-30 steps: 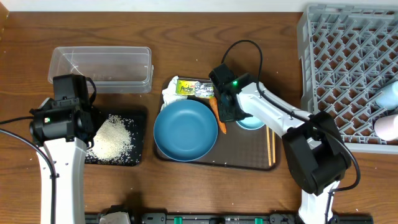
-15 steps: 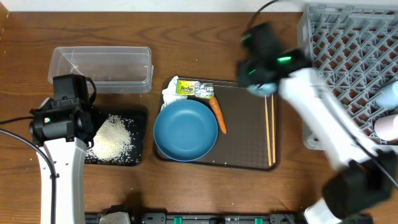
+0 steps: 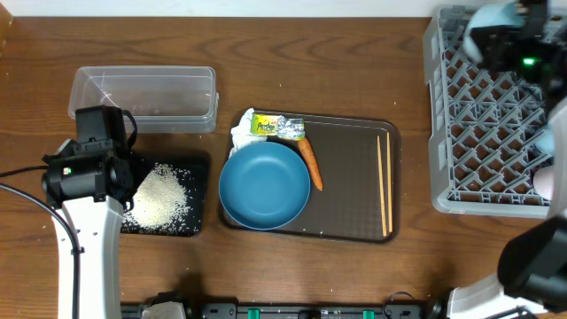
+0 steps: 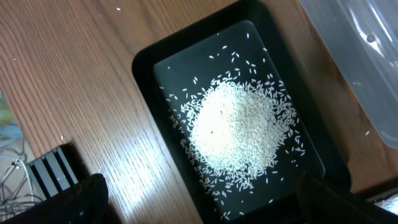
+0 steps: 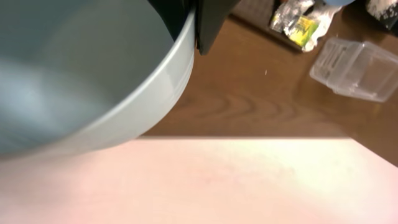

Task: Sort waste into correct bins and load items into the dishwasher rack
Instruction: 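Lift the saucer and carry it right into the rack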

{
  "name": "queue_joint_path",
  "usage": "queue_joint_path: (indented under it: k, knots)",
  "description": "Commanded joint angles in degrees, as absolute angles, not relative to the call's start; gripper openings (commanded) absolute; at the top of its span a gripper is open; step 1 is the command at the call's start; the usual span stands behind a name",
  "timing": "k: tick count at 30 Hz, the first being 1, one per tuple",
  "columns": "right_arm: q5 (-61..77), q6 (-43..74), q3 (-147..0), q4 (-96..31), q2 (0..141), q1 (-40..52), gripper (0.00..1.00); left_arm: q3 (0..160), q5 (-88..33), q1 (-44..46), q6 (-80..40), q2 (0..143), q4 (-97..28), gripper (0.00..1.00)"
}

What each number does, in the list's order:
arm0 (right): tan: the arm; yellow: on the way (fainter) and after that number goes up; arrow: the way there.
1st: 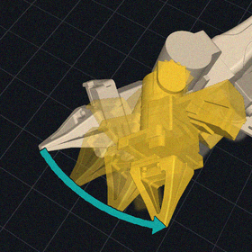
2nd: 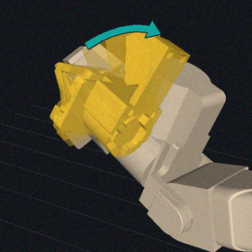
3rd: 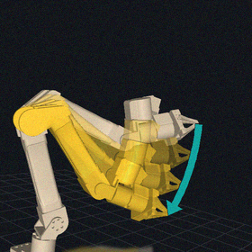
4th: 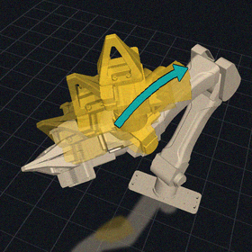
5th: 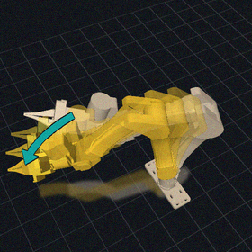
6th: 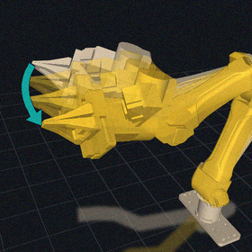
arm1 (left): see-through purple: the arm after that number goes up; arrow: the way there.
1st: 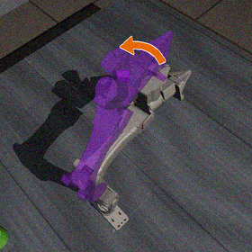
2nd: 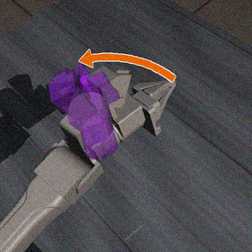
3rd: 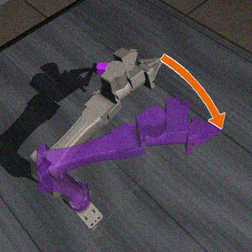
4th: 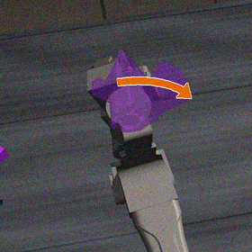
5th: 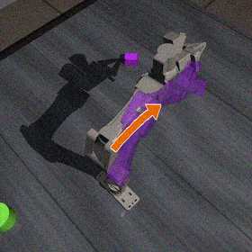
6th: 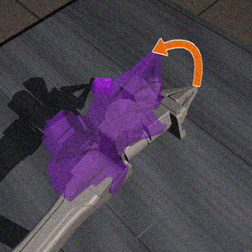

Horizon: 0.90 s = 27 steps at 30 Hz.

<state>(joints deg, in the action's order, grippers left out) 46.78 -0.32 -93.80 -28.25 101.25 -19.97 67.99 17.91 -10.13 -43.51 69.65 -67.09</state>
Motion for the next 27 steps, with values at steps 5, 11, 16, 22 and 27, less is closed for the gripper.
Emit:
queue_joint_path:
  k: [5,11,16,22,27]
  knots:
    - [70.2,-2.2,-94.0,-21.0,110.9,-28.8,0.01,68.6,18.1,-10.5,-43.8,69.7,-67.2,0.99]
    - [84.4,5.5,-94.0,-6.1,120.8,-32.9,0.01,68.6,18.1,-10.5,-43.8,69.7,-67.2,0.99]
    - [86.7,17.5,-94.0,6.3,126.9,-33.8,0.01,68.6,18.1,-10.5,-43.8,69.7,-67.2,0.99]
    - [87.5,20.4,-94.0,8.8,129.5,-33.8,0.01,68.6,18.1,-10.5,-43.8,69.7,-67.2,0.99]
    - [87.5,20.1,-94.0,8.8,130.6,-34.2,0.01,68.6,18.1,-10.5,-43.8,69.7,-67.2,0.99]
